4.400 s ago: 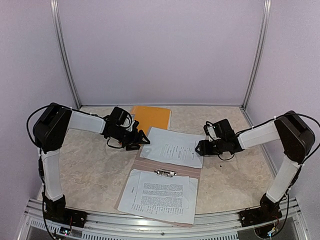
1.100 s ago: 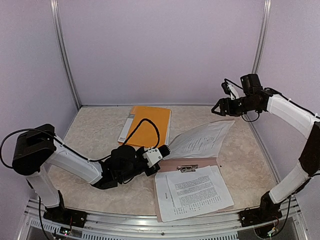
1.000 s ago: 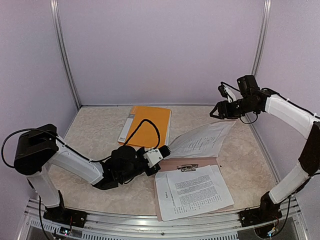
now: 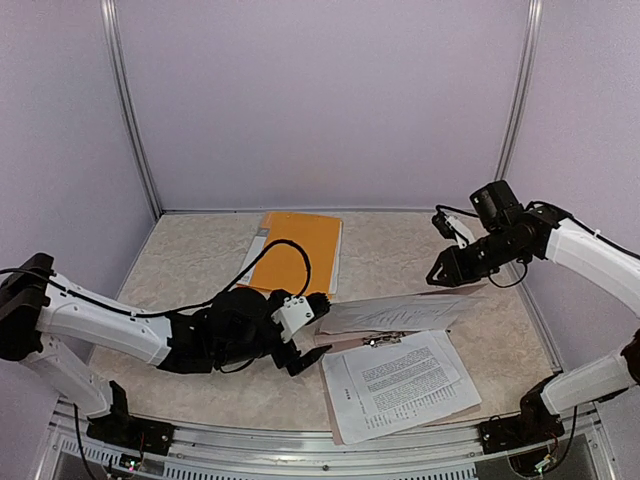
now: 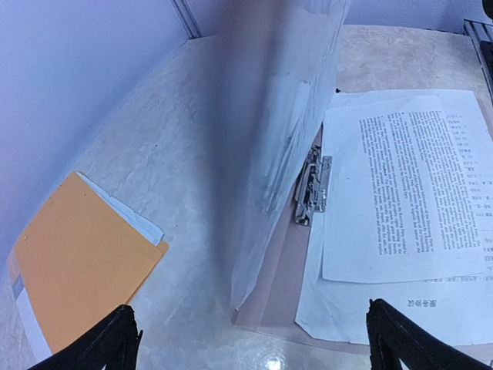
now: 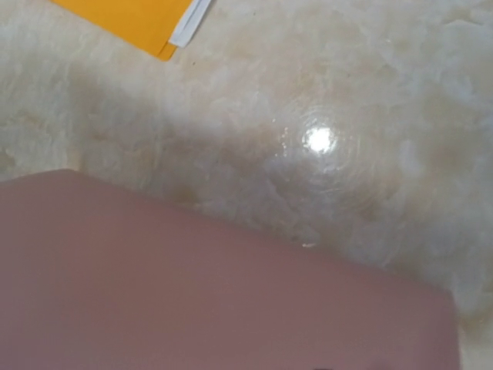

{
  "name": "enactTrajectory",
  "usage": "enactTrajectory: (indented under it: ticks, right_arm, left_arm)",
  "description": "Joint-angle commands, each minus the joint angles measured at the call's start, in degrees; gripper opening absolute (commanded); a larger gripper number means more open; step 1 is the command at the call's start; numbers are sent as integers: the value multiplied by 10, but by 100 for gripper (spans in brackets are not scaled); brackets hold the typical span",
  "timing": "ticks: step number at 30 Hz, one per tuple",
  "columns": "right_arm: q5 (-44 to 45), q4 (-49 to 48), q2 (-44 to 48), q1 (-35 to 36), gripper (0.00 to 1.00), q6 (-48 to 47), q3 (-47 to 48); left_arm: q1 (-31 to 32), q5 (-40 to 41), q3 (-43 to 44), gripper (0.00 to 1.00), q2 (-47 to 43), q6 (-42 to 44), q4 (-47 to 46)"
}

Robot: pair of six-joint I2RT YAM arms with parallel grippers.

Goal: Put the files into the folder
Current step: Close the folder with files at the corner of the board, then move the folder with files to the center of the board.

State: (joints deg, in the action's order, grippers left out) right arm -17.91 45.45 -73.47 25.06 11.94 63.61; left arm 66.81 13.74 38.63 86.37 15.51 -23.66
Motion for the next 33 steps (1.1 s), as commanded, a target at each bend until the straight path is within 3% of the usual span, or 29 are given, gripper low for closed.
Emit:
enactTrajectory:
  ticks: [1,6,10,15,18,20,26,33]
  right_arm:
    - [21,9,13,22,36,18,-17]
    - [33,0,16,37,35,26,-36]
    - [37,0,19,47,35,29,-42]
    - [50,7,26,54,36,30,-46]
    - [64,5,30,54,42,36,-51]
    - [75,0,34,54,48,43,-60]
    - [110,-45,52,54,68,86,-135]
    - [174,-59,29,50,88,107,-174]
  left_arm:
    - [33,-25,36,99,-51,-84,204]
    - [89,8,54,99,-106,-141,322]
    - [108,-16,81,99,-143,-181,388]
    - [109,-44,119,99,-152,-207,435]
    - [107,-39,138,99,-142,-220,434]
    - [89,-53,156,99,-129,-233,426]
    - [-50,-164,209,99,-45,-331,422]
    - [-102,-207,266,99,60,-415,479]
